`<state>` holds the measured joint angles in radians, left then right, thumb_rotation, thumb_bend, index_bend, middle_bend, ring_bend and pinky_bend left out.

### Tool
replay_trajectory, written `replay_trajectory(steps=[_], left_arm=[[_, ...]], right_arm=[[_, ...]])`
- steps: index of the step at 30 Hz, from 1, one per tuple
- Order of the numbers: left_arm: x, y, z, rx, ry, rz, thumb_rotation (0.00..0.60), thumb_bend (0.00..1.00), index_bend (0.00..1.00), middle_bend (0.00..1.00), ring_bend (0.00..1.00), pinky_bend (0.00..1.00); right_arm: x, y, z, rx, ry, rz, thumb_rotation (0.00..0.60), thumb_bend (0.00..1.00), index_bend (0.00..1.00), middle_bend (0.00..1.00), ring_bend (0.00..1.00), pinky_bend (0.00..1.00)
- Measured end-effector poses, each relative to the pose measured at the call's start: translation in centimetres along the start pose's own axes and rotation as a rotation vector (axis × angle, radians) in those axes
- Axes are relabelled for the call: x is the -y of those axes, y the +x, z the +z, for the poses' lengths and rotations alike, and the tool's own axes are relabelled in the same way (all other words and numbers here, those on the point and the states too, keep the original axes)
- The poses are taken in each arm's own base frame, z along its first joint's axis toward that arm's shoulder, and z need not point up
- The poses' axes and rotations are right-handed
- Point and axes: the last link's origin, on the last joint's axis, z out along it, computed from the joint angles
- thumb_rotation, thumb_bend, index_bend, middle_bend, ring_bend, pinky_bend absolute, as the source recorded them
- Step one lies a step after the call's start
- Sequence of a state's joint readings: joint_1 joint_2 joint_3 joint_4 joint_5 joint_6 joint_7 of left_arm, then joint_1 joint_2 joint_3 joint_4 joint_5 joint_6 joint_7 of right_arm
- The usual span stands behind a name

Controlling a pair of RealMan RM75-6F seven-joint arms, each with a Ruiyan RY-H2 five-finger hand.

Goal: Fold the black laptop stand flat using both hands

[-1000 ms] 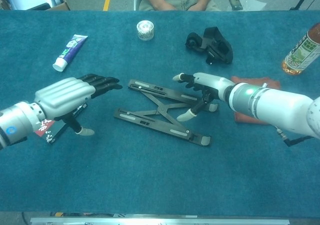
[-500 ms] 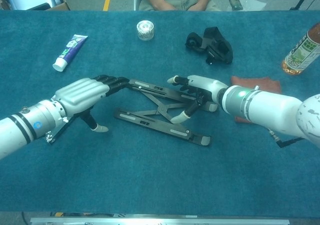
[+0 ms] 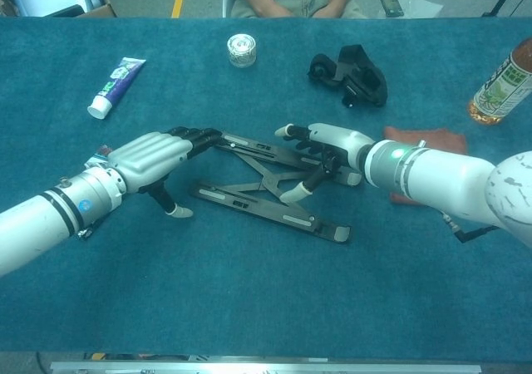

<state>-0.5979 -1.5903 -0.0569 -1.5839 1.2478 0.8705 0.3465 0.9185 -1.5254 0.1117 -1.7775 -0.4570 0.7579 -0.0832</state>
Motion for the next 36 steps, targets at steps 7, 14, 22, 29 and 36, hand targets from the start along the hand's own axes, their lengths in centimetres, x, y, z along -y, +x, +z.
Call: replay_trajectory(steps=[7,14,22,29,36], left_arm=[[-0.1,-0.3,0.5,-0.001,0.006,-0.023,0.600,0.13,0.00,0.00,0.00,0.00],[-0.4,-0.6,1.2,-0.001,0.013,-0.046,0.600,0.13,0.00,0.00,0.00,0.00],[-0.8,-0.9,1.9,-0.004,0.017,-0.071,0.600,0.13,0.00,0.00,0.00,0.00],[-0.8,-1.2,2.5,-0.014,0.031,-0.095,0.600,0.13,0.00,0.00,0.00,0.00],[-0.6,-1.2,2.9,-0.024,0.039,-0.113,0.600,0.13,0.00,0.00,0.00,0.00]], right_arm=[[0.0,0.0,0.4,0.003,-0.007,0.009,0.585,0.00,0.00,0.02,0.00,0.00],[0.0,-0.2,0.6,0.010,-0.006,0.026,0.585,0.00,0.00,0.04,0.00,0.00],[0.1,-0.3,0.7,0.015,-0.002,0.039,0.585,0.00,0.00,0.04,0.00,0.00],[0.2,-0.6,0.8,0.027,0.002,0.046,0.584,0.00,0.00,0.04,0.00,0.00],[0.3,-1.1,1.0,0.041,0.006,0.051,0.584,0.00,0.00,0.04,0.00,0.00]])
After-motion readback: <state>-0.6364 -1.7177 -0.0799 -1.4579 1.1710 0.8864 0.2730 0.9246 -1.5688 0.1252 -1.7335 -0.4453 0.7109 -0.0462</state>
